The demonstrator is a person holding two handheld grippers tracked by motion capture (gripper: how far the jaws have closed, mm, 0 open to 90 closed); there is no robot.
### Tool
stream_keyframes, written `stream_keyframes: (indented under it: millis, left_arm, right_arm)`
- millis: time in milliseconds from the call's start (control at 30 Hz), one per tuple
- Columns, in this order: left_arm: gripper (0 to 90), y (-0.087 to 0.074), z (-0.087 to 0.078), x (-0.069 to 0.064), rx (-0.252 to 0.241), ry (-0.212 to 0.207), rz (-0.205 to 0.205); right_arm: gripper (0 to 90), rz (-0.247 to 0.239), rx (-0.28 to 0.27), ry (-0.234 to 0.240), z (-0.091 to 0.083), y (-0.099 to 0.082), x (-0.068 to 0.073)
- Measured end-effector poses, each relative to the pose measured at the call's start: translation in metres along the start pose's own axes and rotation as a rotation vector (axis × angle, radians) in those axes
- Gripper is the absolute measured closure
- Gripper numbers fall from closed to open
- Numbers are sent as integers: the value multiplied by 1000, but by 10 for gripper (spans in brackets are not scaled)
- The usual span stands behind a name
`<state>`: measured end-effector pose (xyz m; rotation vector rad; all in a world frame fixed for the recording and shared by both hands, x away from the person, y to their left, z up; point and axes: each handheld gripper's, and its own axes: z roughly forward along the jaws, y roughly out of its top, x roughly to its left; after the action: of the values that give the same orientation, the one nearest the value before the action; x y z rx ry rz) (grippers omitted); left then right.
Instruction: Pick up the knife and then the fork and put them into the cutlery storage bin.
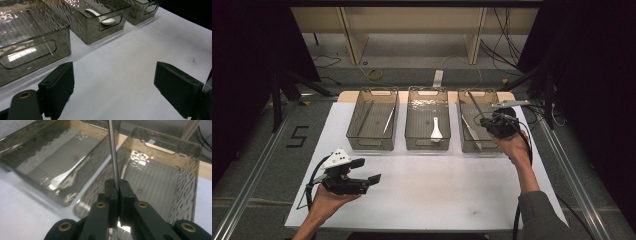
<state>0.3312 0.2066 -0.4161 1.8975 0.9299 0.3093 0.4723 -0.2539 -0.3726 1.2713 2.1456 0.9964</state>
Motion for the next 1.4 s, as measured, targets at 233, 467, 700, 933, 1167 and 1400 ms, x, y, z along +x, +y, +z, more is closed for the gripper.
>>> stream_keyframes:
  millis: [233, 467, 700, 933, 1167, 1400]
  left_arm:
    - [160, 0, -1, -1, -11, 1, 2]
    - [160, 0, -2, -2, -31, 1, 1]
    - [160, 0, -4, -3, -52, -5, 7]
    - [160, 0, -4, -4, -60, -7, 6]
    - [160, 0, -5, -4, -71, -9, -1]
    - [158, 0, -5, -3, -72, -14, -16]
  right_arm:
    - [877, 53, 50, -30, 24, 12, -13]
    - [876, 109, 78, -54, 43, 12, -18]
    - [874, 115, 114, -115, 55, 6, -21]
    - [867, 115, 127, -136, 65, 5, -22]
    - [651, 139, 124, -119, 63, 5, -22]
    - [529, 132, 98, -79, 50, 5, -16]
